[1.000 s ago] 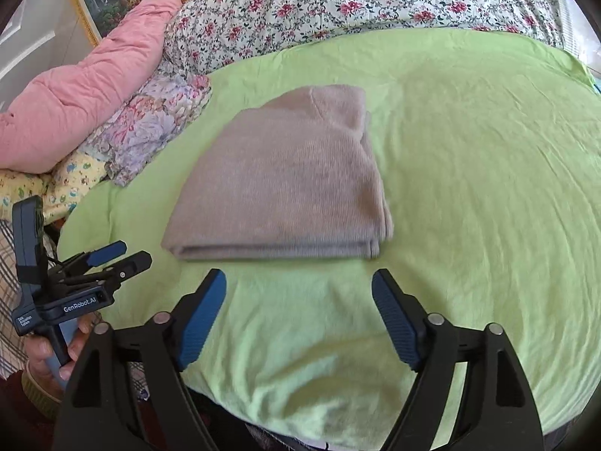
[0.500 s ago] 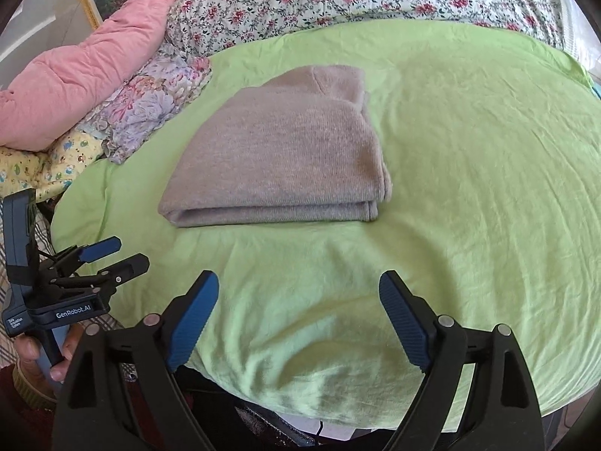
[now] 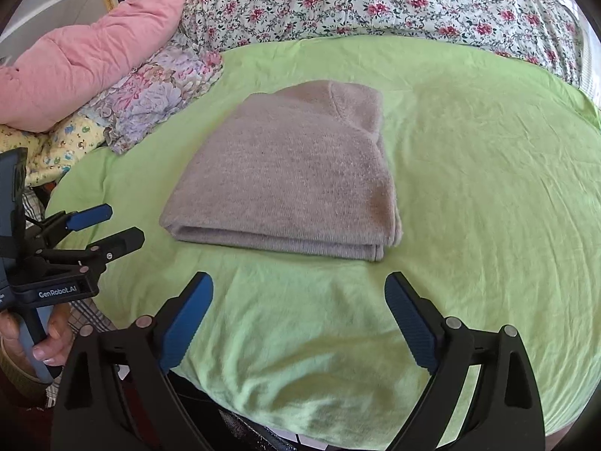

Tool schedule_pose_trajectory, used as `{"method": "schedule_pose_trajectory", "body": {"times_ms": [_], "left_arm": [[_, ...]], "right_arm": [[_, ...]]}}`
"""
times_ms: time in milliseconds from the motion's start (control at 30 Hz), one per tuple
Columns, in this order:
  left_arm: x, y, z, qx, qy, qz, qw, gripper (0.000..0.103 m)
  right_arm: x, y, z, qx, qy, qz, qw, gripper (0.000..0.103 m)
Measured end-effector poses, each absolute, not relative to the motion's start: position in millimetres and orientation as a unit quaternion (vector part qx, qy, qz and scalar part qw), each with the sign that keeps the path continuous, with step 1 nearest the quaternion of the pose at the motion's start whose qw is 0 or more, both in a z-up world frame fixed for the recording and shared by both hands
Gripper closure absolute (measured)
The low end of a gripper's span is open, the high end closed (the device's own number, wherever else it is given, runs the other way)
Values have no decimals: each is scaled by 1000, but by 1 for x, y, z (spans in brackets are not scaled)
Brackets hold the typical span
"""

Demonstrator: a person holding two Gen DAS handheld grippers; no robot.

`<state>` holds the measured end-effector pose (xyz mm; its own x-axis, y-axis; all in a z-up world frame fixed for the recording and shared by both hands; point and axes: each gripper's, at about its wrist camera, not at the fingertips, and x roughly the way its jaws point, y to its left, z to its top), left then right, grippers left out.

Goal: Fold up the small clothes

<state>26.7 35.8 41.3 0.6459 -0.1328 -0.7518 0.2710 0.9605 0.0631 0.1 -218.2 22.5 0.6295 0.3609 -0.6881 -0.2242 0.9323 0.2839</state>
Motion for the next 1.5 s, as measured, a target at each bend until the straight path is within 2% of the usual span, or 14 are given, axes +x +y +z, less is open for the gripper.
{"method": "schedule_pose_trajectory", "body": {"times_ms": [433,867,1500], "left_arm": [[51,33,27,109,419,-81,898,13],[60,24,33,117,399,-70,907,8],[70,15,37,112,399,-79,907,7]], "right_arm": [[23,-212,19,91,406,162,895,10],[37,-207,21,91,404,164,895,10],[51,-206,25,102,400,163,896,9]]}}
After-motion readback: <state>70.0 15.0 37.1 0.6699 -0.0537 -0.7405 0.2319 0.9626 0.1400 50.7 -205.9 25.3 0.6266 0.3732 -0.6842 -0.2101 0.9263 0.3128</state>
